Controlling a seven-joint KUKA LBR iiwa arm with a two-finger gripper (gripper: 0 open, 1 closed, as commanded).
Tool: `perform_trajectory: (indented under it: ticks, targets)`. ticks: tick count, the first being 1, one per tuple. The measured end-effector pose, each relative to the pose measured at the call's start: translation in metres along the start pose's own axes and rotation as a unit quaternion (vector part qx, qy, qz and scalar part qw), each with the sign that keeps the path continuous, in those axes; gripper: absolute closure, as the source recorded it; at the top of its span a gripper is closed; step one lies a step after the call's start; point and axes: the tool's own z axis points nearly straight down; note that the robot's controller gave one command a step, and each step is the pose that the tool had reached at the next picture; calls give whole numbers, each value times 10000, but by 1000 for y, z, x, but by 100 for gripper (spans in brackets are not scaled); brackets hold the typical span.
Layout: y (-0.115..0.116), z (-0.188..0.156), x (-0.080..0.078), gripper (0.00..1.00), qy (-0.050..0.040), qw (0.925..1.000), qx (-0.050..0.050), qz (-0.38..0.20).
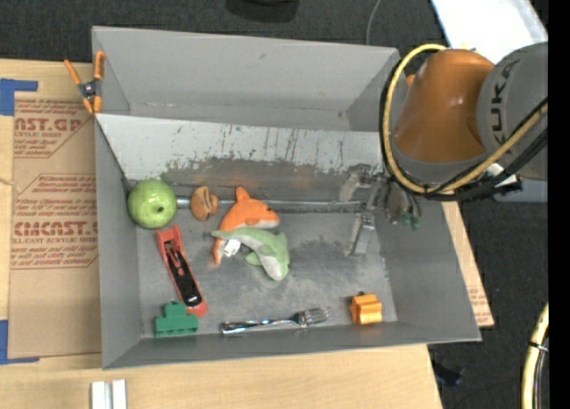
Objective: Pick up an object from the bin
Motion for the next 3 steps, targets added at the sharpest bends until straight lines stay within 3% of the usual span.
perform_trajectory:
  ticks: [1,2,3]
  targets:
    - [-14,30,-8,0,20,9990,7,457]
    - [83,53,26,0,18,9995,-1,330]
    - [103,120,38,0,6,9982,14,602]
